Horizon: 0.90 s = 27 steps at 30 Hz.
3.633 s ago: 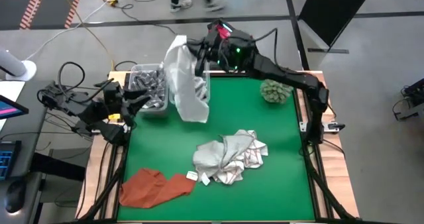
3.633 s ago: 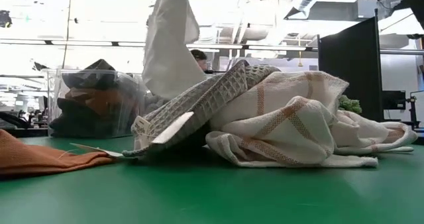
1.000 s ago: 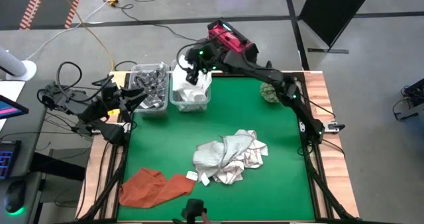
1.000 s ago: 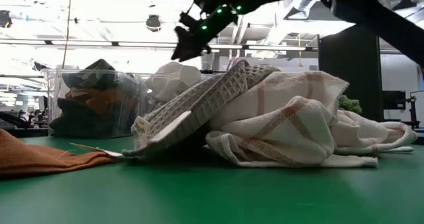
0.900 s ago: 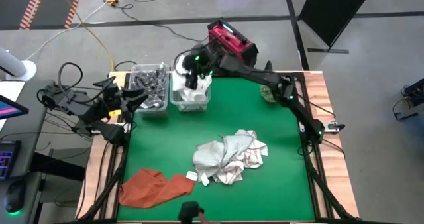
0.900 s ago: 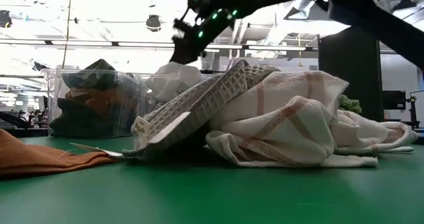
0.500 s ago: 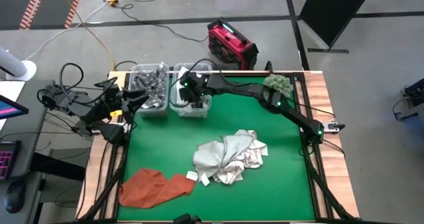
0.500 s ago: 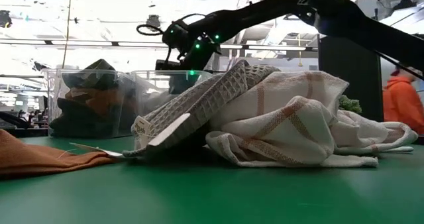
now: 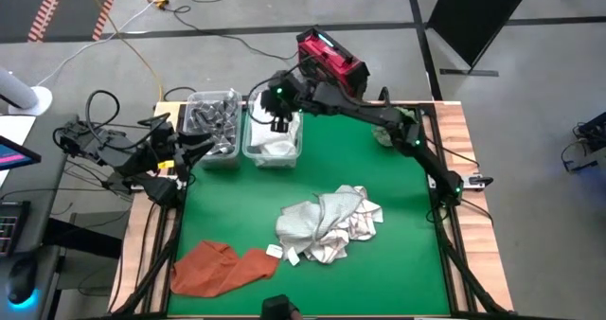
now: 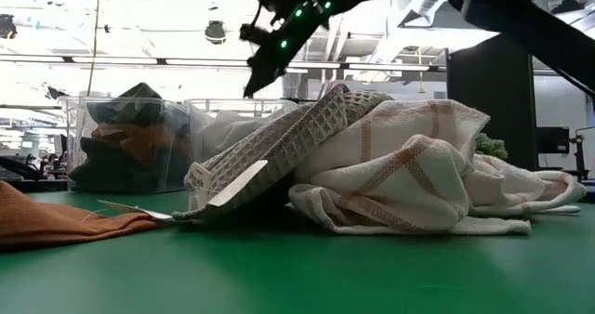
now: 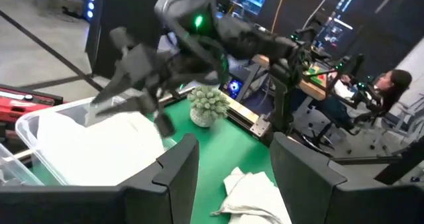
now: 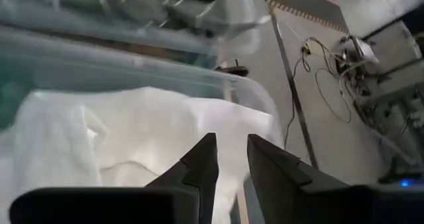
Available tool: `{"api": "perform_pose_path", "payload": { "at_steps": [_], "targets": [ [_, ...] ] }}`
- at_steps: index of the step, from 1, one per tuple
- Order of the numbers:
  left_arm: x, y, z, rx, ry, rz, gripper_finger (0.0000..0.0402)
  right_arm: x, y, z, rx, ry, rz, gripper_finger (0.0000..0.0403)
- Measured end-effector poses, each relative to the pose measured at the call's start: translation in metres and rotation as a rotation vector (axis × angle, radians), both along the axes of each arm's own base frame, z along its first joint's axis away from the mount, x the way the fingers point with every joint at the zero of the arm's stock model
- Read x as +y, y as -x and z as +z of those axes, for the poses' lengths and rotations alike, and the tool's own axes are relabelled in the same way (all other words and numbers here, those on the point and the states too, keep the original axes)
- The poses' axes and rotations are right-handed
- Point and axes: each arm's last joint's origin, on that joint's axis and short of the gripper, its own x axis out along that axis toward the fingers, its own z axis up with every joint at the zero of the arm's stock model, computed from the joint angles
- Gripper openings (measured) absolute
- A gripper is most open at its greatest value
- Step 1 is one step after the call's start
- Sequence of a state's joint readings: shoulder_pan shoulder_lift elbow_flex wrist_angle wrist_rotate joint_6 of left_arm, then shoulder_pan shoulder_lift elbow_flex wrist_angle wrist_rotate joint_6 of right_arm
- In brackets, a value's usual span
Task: Sort towels by color in basket
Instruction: Put the white towel into the right transparent bin
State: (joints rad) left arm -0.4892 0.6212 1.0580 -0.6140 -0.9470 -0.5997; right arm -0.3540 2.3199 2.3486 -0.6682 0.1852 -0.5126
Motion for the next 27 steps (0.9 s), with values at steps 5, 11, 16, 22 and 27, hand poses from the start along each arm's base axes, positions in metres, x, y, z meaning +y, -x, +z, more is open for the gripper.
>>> {"api": "perform_pose_path", "payload": {
  "at_steps": [5, 11, 16, 22, 27],
  "targets": [
    [0.0, 0.0, 0.0, 0.008, -0.009, -0.001, 0.0176, -0.002, 0.022, 0.014, 0.055, -0.086, -0.078, 0.0129],
    [0.0, 0.0, 0.0, 0.024, -0.04, -0.005, 0.0176, -0.005, 0.018, -0.012, 0.105, -0.104, -0.14, 0.0128],
    [0.0, 0.0, -0.001, 0.017, -0.024, -0.003, 0.0176, -0.007, -0.001, -0.051, 0.11, -0.086, -0.105, 0.0118],
    [0.0, 0.0, -0.001, 0.007, 0.0, 0.001, 0.0176, 0.0, -0.016, -0.106, 0.269, -0.085, -0.038, 0.0111],
    [0.0, 0.0, -0.001, 0.0, 0.016, 0.003, 0.0176, 0.007, -0.019, -0.101, 0.272, -0.027, -0.016, 0.0111]
  ]
}}
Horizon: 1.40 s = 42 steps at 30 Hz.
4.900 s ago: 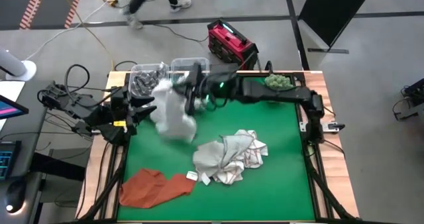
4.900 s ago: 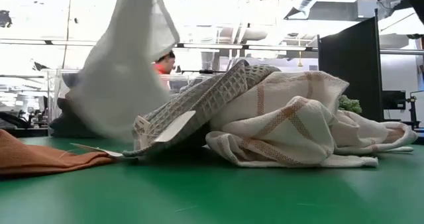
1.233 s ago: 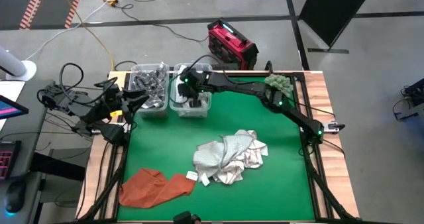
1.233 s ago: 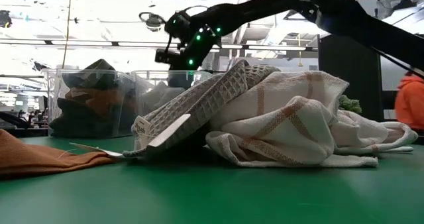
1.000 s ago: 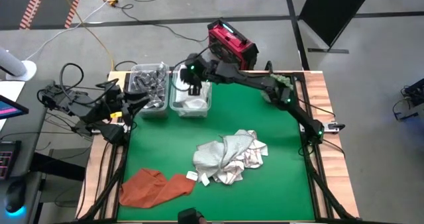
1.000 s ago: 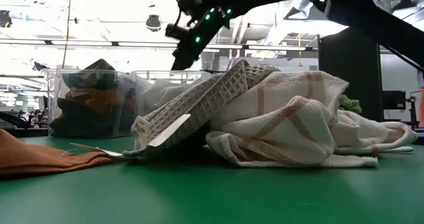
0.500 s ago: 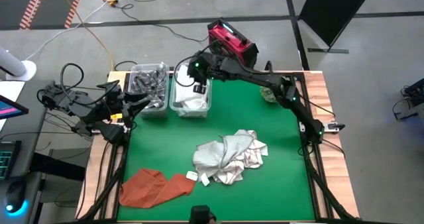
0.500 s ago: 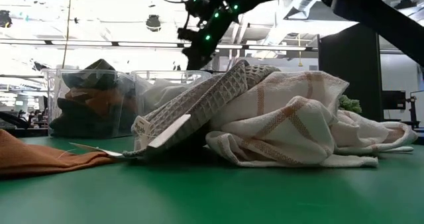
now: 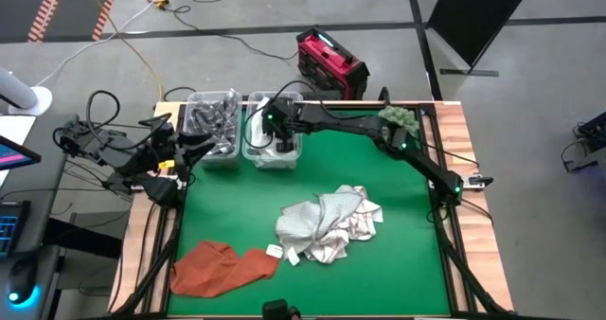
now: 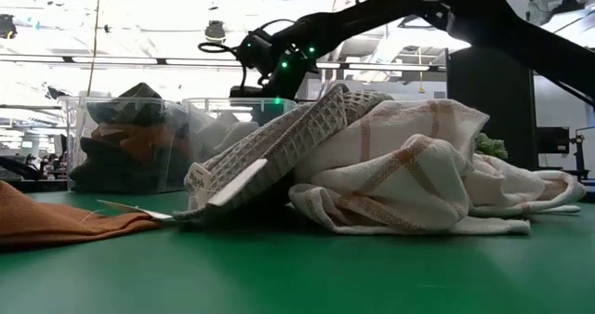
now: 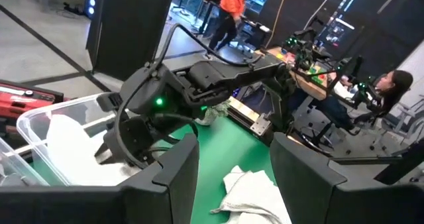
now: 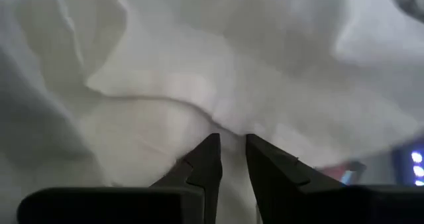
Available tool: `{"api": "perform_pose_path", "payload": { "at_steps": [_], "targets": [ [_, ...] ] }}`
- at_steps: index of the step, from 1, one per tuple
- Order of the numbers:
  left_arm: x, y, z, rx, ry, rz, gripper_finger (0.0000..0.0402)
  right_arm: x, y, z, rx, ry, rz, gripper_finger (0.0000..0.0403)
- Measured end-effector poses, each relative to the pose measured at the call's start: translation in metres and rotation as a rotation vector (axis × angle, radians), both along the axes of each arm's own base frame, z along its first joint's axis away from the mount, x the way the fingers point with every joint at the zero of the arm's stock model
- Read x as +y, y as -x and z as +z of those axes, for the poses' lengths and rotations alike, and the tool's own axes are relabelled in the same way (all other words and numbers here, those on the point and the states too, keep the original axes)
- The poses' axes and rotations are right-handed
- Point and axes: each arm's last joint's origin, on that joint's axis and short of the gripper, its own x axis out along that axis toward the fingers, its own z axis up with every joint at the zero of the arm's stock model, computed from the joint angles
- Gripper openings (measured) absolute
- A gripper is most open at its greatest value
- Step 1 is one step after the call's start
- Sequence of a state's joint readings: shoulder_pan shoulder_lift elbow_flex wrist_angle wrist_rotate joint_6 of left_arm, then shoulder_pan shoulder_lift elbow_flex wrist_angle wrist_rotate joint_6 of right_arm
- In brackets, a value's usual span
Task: Sort towels by color in basket
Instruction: Put the white towel into the right transparent bin, then put the light gray towel into the right transparent bin
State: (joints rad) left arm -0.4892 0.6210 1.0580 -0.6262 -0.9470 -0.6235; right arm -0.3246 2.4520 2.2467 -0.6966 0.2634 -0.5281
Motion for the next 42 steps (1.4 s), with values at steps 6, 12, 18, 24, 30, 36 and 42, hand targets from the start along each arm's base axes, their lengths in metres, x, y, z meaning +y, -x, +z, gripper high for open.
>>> {"api": "perform_pose_path", "payload": {
  "at_steps": [6, 12, 18, 24, 30, 36, 42],
  "targets": [
    [0.0, 0.0, -0.001, 0.012, -0.005, 0.0, 0.0176, 0.003, 0.01, 0.065, -0.103, 0.109, -0.055, 0.0111],
    [0.0, 0.0, -0.001, 0.016, -0.014, -0.002, 0.0176, 0.013, 0.035, 0.128, -0.228, 0.099, -0.119, 0.0111],
    [-0.001, 0.0, -0.002, 0.027, -0.017, -0.041, 0.0176, 0.035, 0.071, 0.182, -0.397, -0.219, -0.146, 0.0143],
    [-0.001, 0.0, -0.002, 0.039, -0.029, -0.051, 0.0176, 0.078, 0.088, 0.184, -0.294, -0.516, -0.232, 0.0221],
    [-0.001, 0.001, -0.007, 0.066, -0.011, -0.052, 0.0176, 0.148, 0.087, 0.163, -0.095, -0.614, -0.221, 0.0245],
    [-0.003, 0.0, -0.008, 0.074, 0.027, -0.128, 0.0176, 0.218, 0.086, 0.134, 0.017, -0.654, -0.259, 0.0236],
    [-0.005, -0.001, -0.007, 0.074, 0.045, -0.194, 0.0176, 0.264, 0.094, 0.115, 0.06, -0.653, -0.334, 0.0226]
  ]
}}
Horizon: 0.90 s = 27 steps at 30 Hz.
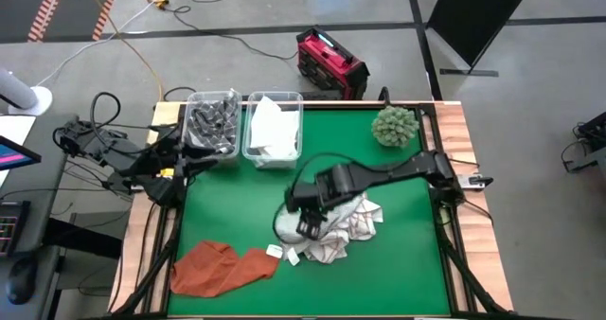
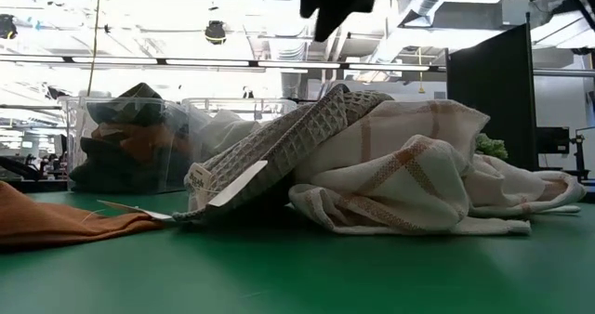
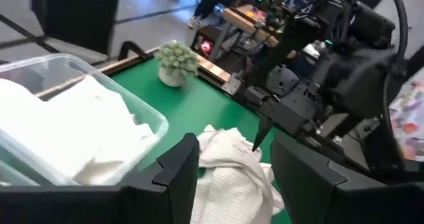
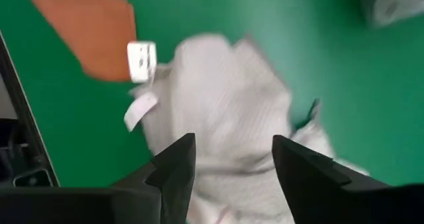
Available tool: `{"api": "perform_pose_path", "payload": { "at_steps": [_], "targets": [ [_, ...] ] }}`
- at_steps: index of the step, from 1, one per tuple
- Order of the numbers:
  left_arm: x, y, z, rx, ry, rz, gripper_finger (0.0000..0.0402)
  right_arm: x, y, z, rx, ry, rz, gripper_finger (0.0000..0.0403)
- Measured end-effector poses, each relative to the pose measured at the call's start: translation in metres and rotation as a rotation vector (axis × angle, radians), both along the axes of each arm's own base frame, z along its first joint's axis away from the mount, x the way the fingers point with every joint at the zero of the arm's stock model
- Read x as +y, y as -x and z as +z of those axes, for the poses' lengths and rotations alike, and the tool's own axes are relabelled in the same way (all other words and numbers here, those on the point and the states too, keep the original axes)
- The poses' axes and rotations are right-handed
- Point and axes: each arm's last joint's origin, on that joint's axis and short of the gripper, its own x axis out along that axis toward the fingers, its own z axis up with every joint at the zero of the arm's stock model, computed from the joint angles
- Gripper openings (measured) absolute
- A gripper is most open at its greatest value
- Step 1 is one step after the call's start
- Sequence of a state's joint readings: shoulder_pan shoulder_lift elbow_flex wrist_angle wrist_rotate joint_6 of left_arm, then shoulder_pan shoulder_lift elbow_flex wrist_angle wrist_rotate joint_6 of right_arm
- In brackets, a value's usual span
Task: Sort towels by color in basket
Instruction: Put the light gray towel into the right transparent bin
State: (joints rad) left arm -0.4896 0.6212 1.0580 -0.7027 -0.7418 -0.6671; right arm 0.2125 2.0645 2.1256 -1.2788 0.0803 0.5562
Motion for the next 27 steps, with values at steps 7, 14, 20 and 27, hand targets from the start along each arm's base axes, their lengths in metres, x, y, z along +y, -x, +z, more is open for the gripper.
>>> {"api": "perform_pose_path", "payload": {
  "at_steps": [7, 14, 20, 27],
  "targets": [
    [-0.002, 0.0, 0.0, 0.006, 0.009, -0.058, 0.0176, 0.014, 0.021, 0.002, 0.113, 0.001, -0.051, 0.0221],
    [-0.002, 0.0, -0.001, 0.014, -0.001, -0.061, 0.0176, 0.032, 0.031, -0.009, 0.179, -0.004, 0.103, 0.0221],
    [-0.002, 0.0, -0.001, 0.021, -0.015, -0.077, 0.0176, 0.024, 0.022, -0.049, 0.194, -0.012, 0.145, 0.0221],
    [-0.002, 0.001, -0.005, 0.064, -0.027, -0.089, 0.0176, 0.023, 0.018, -0.096, 0.171, -0.016, 0.194, 0.021]
  ]
}}
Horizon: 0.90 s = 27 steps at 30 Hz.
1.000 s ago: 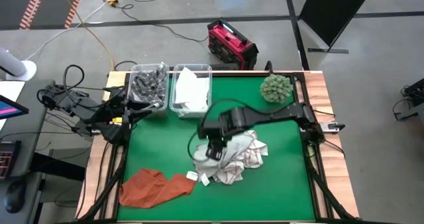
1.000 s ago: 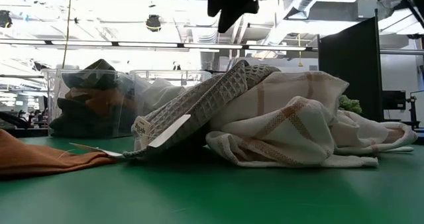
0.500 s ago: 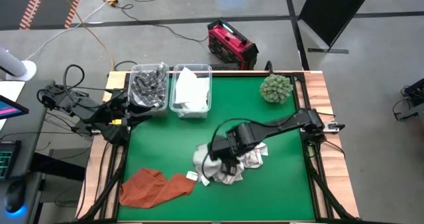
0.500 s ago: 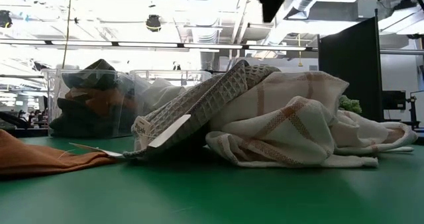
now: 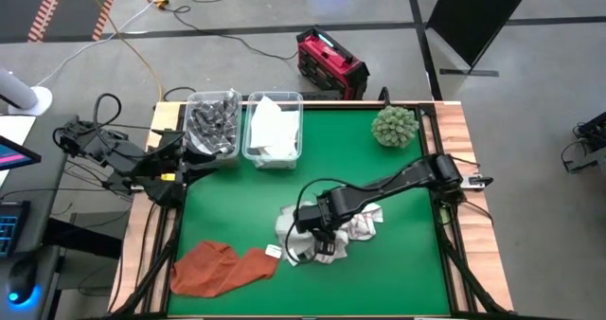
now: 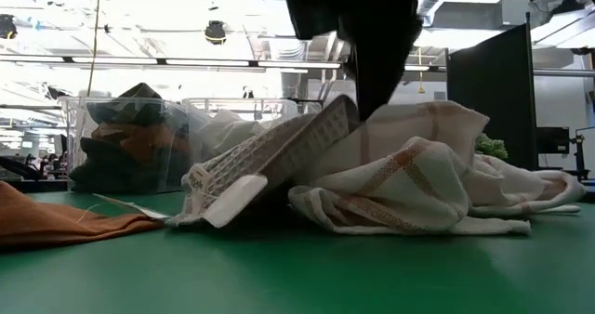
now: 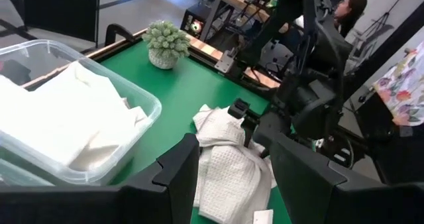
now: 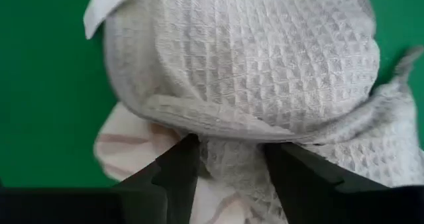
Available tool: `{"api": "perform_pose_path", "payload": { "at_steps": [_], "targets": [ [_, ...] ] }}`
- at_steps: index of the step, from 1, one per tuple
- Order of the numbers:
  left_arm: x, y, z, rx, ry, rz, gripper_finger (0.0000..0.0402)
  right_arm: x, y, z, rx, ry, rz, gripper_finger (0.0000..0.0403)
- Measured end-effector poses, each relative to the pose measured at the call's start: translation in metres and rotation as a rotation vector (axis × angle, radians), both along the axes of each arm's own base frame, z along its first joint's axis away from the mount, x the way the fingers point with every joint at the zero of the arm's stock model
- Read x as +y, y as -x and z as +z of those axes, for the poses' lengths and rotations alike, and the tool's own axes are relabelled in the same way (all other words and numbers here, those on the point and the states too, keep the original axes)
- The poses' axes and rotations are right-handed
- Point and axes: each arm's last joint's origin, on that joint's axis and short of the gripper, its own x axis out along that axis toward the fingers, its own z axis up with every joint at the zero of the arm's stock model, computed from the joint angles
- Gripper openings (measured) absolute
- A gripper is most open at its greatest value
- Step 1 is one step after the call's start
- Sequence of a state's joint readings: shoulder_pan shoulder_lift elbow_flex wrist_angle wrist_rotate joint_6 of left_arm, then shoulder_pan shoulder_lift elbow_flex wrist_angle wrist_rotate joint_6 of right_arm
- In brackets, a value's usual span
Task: Sort towels by color in basket
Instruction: Put the light gray towel into the right transparent bin
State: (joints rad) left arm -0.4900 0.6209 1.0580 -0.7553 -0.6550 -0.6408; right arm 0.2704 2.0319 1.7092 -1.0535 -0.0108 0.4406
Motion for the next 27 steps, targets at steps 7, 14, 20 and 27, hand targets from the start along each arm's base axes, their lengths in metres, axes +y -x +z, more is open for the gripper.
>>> {"api": "perform_pose_path", "payload": {
  "at_steps": [7, 14, 20, 27],
  "targets": [
    [0.0, 0.0, -0.001, 0.007, 0.003, 0.003, 0.0176, -0.003, -0.001, -0.013, -0.016, -0.003, 0.011, 0.0057],
    [0.001, 0.001, 0.0, 0.0, -0.006, 0.016, 0.0176, -0.019, -0.015, 0.013, -0.129, -0.024, -0.005, 0.0021],
    [0.006, 0.007, 0.009, -0.097, -0.013, 0.074, 0.0176, -0.042, -0.032, 0.08, -0.448, -0.01, 0.064, 0.0021],
    [0.012, 0.015, 0.023, -0.224, -0.029, 0.127, 0.0176, -0.099, -0.034, 0.184, -1.04, 0.085, 0.076, 0.0021]
  ]
}}
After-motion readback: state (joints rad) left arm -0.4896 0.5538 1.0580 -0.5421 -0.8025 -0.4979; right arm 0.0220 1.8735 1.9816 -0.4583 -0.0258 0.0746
